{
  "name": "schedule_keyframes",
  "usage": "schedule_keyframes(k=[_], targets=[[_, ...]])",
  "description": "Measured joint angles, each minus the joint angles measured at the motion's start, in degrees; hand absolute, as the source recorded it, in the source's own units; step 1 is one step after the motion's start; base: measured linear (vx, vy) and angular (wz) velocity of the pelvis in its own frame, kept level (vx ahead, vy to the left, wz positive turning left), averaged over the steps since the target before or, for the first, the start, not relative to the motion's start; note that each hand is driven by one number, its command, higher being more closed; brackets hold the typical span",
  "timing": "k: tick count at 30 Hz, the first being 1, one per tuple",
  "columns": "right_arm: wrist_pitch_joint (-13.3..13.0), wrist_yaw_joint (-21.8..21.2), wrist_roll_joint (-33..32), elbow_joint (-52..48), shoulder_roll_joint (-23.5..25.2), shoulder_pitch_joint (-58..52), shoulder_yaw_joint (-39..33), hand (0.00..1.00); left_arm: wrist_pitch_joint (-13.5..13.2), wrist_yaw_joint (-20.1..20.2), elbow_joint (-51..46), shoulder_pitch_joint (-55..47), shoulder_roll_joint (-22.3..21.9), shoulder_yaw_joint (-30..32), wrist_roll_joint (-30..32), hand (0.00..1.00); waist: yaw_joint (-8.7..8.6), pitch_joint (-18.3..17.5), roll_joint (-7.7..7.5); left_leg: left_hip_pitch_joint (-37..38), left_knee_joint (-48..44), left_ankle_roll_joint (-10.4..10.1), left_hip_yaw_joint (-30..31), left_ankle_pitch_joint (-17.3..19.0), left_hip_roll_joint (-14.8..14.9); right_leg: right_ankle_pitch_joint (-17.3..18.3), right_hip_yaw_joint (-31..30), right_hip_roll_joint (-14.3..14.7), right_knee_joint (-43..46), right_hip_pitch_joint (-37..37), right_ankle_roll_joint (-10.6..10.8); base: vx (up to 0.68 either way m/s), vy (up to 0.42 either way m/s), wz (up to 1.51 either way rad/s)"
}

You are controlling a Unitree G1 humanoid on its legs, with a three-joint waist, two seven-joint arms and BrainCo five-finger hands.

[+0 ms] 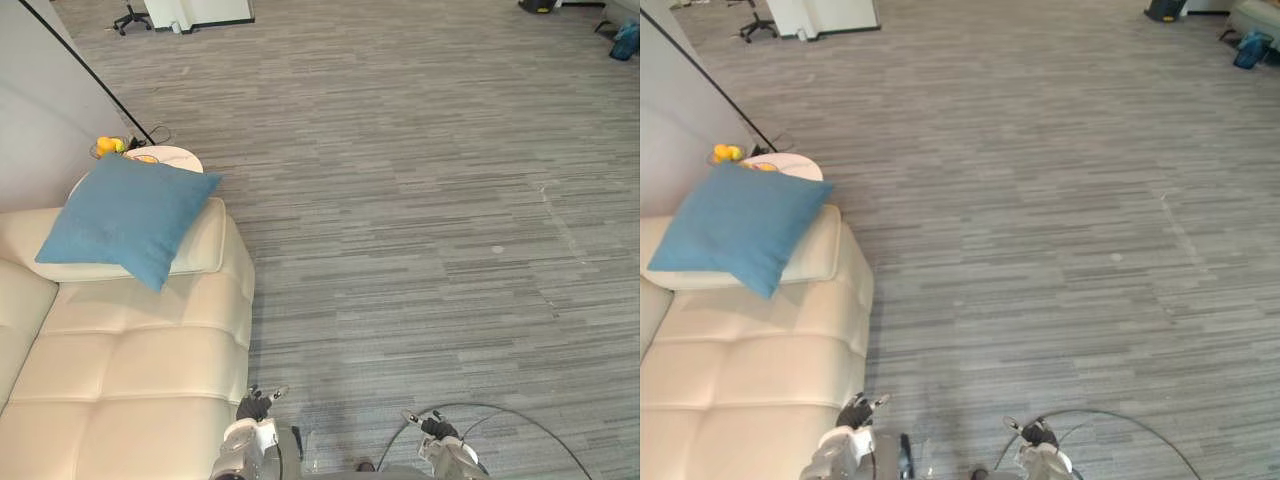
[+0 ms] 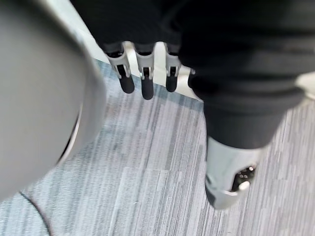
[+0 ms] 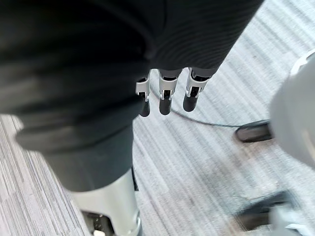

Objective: Pick up cushions and gather them together orderly.

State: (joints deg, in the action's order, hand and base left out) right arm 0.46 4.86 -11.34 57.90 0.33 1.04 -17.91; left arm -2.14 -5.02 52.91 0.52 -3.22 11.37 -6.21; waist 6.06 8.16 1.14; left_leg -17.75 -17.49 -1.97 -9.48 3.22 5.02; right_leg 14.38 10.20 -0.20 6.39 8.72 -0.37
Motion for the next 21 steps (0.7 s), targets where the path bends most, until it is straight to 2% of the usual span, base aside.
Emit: schedule_keyframes(k=[1,2,3,4,5,6,7,9,11,13,15,16,17,18,20,21], targets=[[0.0,0.0,0.0,-0.1,0.9,0.1,0.0,0.0,0.1,0.0,0.2,0.0,0.4,0.0,0.0,0.0,0.45,-1.5,-1.78,0.3,0.5,2.3,-0.9,-0.7,-1.9,0.4,-1.6,-1.9,-0.6,0.4,0.9,0.52,0.17,-0.32],[0.0,-0.2,0.1,-0.2,1.5,-0.1,-0.1,0.0,0.2,0.0,0.7,0.1,0.8,0.0,0.0,0.0,0.19,-1.8,-2.9,0.9,0.0,3.2,-2.0,0.6,-2.6,0.2,-2.6,-3.1,0.1,0.3,1.5,0.64,0.21,-0.32],[0.0,-0.2,0.1,-0.2,1.5,-0.2,-0.1,0.0,0.2,0.0,0.6,0.2,0.9,0.0,0.0,0.0,0.52,-1.6,-3.32,1.8,-0.6,3.6,-2.9,1.9,-2.8,0.2,-4.0,-3.9,2.3,0.0,1.7,0.52,0.176,-0.39],[0.0,-0.3,0.1,-0.5,2.0,-0.5,0.0,0.0,0.2,0.0,0.7,0.3,0.8,0.1,0.0,0.0,1.31,-1.6,-3.29,4.0,-1.1,4.0,-4.3,3.9,-2.7,0.4,-5.9,-4.5,10.5,-2.5,2.9,0.49,0.206,-0.44],[0.0,-0.5,0.2,-0.6,2.1,-0.7,0.1,0.0,0.2,0.0,0.9,0.2,0.9,0.1,0.0,0.0,1.39,-1.6,-3.24,5.5,-0.9,4.0,-4.5,4.8,-2.8,0.1,-6.3,-4.9,15.8,-4.0,4.3,0.45,0.199,-0.44],[0.0,-1.1,0.2,-0.7,2.4,-1.1,0.5,0.0,0.4,0.1,1.5,0.1,1.2,0.0,0.0,0.0,1.25,-1.5,-3.0,9.6,0.2,4.1,-4.4,6.8,-3.2,-3.6,-6.8,-5.7,31.6,-9.7,9.0,0.53,0.215,-0.06],[0.0,-1.6,0.2,-0.7,2.5,-1.8,1.3,0.0,0.6,0.2,2.3,0.0,1.6,0.0,-0.1,0.0,0.62,-1.3,-2.85,12.9,0.9,4.2,-3.6,8.2,-3.9,-5.4,-7.7,-6.5,43.1,-14.5,9.8,0.43,0.142,0.13],[-0.1,-1.5,0.3,-2.1,2.0,-2.3,1.3,0.0,1.2,0.1,2.8,0.0,1.6,0.0,-0.1,0.0,-0.05,-1.4,-2.53,17.3,2.6,4.2,-1.8,9.8,-4.4,-2.8,-6.2,-7.3,48.4,-19.4,8.5,0.39,0.074,0.53],[-0.1,-1.6,0.3,-2.1,1.7,-2.5,0.9,0.0,1.3,0.0,3.2,-0.2,1.7,0.4,-0.2,0.0,-0.04,-1.3,-2.4,21.3,5.4,4.0,-0.4,10.0,-4.2,-0.4,-2.1,-8.3,42.7,-22.0,6.6,0.36,0.012,0.52],[-0.2,-1.6,0.2,-2.0,1.8,-2.1,-0.1,0.0,1.3,0.0,3.9,-0.2,1.7,1.2,-0.2,0.0,-0.56,-1.3,-2.2,24.0,7.4,3.7,3.0,10.2,-3.6,-0.5,-1.1,-7.0,29.8,-24.0,5.6,0.4,-0.088,0.84],[-0.2,-1.6,0.2,-1.8,1.7,-1.7,-0.6,0.0,1.3,0.0,3.9,-0.3,1.5,1.4,-0.2,0.0,-1.35,-1.2,-2.01,24.8,7.3,2.8,6.9,11.8,-3.2,-2.4,-4.3,-5.3,22.3,-24.9,4.4,0.4,-0.208,1.11],[-0.2,-1.6,0.2,-1.6,1.7,-1.6,-0.6,0.0,1.3,0.0,4.0,-0.5,1.4,2.8,-0.1,0.0,-1.78,-1.3,-2.03,25.3,6.9,1.8,9.4,12.9,-2.9,-5.1,-7.6,-3.9,16.9,-24.5,4.1,0.43,-0.302,1.09],[-0.3,-1.6,0.2,-0.9,1.8,-1.6,-0.7,0.0,1.2,0.0,3.8,-0.8,1.5,3.4,-0.1,0.0,-2.17,-1.5,-2.43,25.9,6.5,1.0,11.3,14.0,-3.3,-8.5,-8.9,-3.7,13.5,-23.6,3.4,0.41,-0.321,1.16],[-0.4,-1.6,0.2,-0.4,1.1,-1.3,-1.3,0.0,1.3,-0.1,4.8,-1.0,0.8,3.8,0.0,0.0,-2.48,-2.0,-0.99,26.5,5.9,0.0,13.5,15.3,-1.8,-8.9,-7.3,-3.3,15.9,-23.5,2.5,0.42,-0.313,0.84],[-0.3,-1.6,0.2,0.4,-0.2,-0.9,-1.5,0.0,1.1,0.0,4.9,-2.1,-0.4,4.9,0.0,0.0,-2.28,-3.6,1.31,24.9,1.8,-0.1,13.7,15.2,-0.5,-4.8,-5.2,-3.0,17.9,-23.2,1.1,0.41,-0.285,0.52],[-0.2,-1.6,0.2,0.5,-0.5,-0.9,-1.3,0.0,1.1,0.0,4.9,-2.1,-0.5,5.2,0.0,0.0,-2.32,-3.5,1.6,23.6,-0.9,-0.4,13.5,15.1,-0.3,-4.2,-4.6,-3.0,17.8,-22.7,0.7,0.37,-0.264,0.51]])
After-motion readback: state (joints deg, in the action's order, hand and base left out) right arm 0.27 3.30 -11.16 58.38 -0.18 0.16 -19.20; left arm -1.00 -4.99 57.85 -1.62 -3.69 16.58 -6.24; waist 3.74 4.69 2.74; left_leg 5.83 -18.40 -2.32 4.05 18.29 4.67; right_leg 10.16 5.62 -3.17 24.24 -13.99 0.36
